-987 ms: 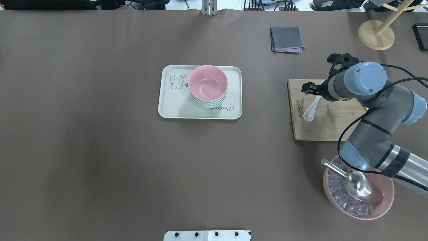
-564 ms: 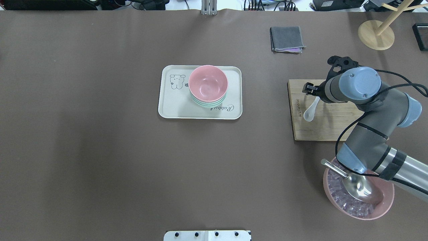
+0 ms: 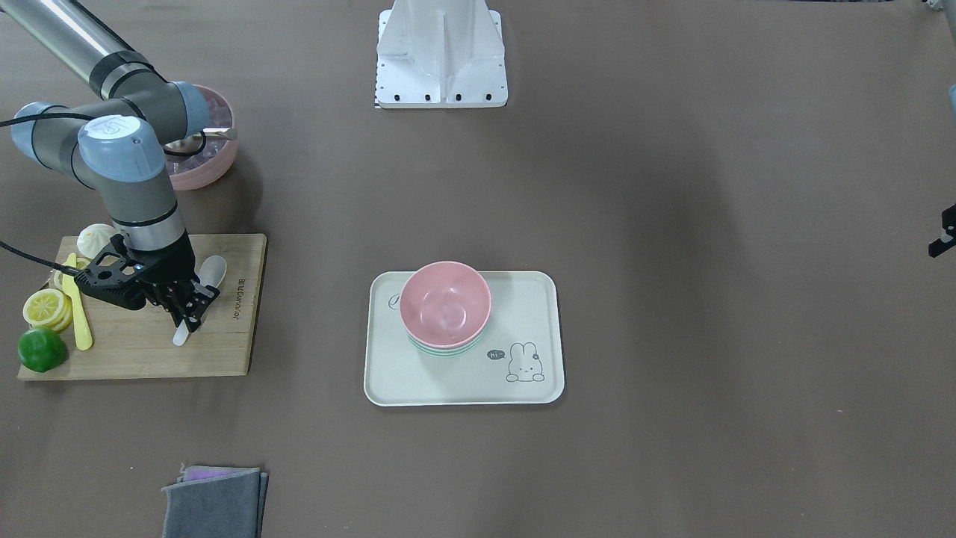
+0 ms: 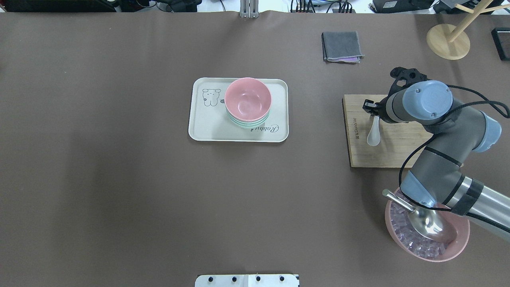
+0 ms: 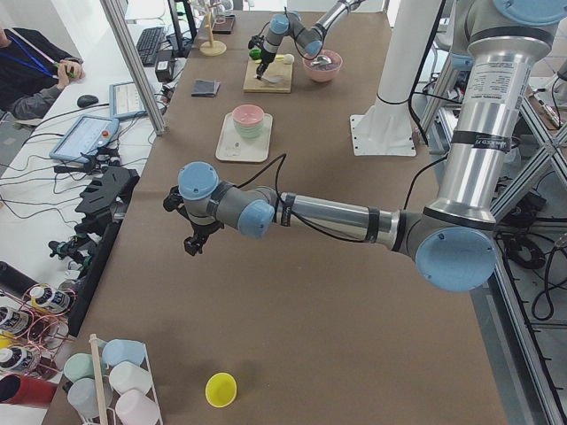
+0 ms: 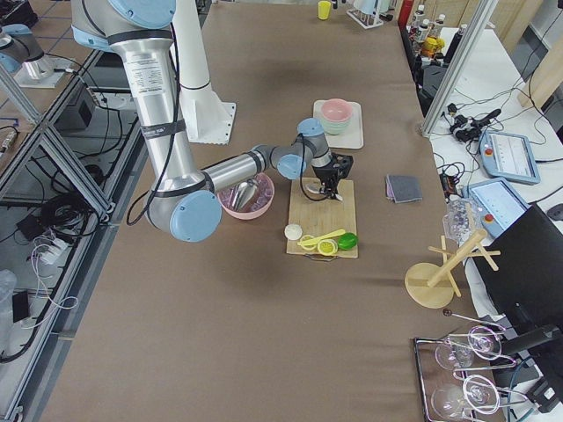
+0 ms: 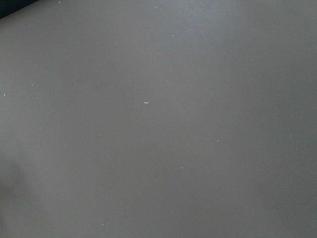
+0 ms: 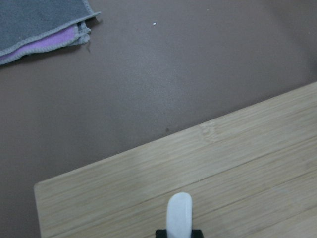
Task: Stack pink bowl on green and place spoon
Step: 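Grasp the white spoon with the right gripper and lift it off the board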
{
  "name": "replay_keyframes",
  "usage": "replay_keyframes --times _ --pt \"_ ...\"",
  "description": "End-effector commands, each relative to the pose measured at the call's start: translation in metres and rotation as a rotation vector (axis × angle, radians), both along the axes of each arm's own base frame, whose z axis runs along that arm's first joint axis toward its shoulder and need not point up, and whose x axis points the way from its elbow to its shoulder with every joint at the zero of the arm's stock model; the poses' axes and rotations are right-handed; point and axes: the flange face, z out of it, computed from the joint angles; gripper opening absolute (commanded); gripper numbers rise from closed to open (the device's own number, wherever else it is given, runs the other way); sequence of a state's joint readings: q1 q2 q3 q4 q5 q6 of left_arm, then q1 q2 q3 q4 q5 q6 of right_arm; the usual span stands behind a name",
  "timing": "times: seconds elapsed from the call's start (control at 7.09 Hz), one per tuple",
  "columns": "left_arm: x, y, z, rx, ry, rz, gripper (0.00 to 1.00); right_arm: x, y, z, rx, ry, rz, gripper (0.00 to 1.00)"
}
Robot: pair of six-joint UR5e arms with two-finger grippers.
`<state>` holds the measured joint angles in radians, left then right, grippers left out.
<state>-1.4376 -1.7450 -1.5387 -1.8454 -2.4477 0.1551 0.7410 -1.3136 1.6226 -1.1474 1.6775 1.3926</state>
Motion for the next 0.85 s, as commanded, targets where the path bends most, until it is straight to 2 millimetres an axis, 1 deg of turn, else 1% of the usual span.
replay_keyframes --times 0.0,0.14,0.28,0.42,0.56,0.71 --pt "0.0 0.0 0.0 -0.002 0.001 -0.001 0.99 -0.001 -0.001 -0.018 0.02 -0.024 -0.001 0.0" --pt "-0.001 0.0 -0.001 -0.001 0.0 -0.001 0.99 -0.008 -0.007 -0.039 0.04 -0.047 0.001 0.0" --pt "-0.004 -0.002 -0.002 0.008 -0.002 -0.003 0.99 -0.009 -0.018 -0.064 0.065 -0.076 0.013 0.0" --pt "-0.021 -0.003 0.009 0.022 -0.013 -0.006 0.99 -0.018 -0.028 -0.094 0.035 -0.098 0.054 0.0" --pt "-0.058 -0.003 0.034 0.018 -0.037 -0.029 0.99 -0.032 -0.04 -0.139 -0.023 -0.081 0.087 0.0" --pt "-0.097 0.003 0.049 -0.007 -0.058 -0.047 0.99 -0.039 -0.046 -0.17 -0.048 -0.077 0.104 0.0"
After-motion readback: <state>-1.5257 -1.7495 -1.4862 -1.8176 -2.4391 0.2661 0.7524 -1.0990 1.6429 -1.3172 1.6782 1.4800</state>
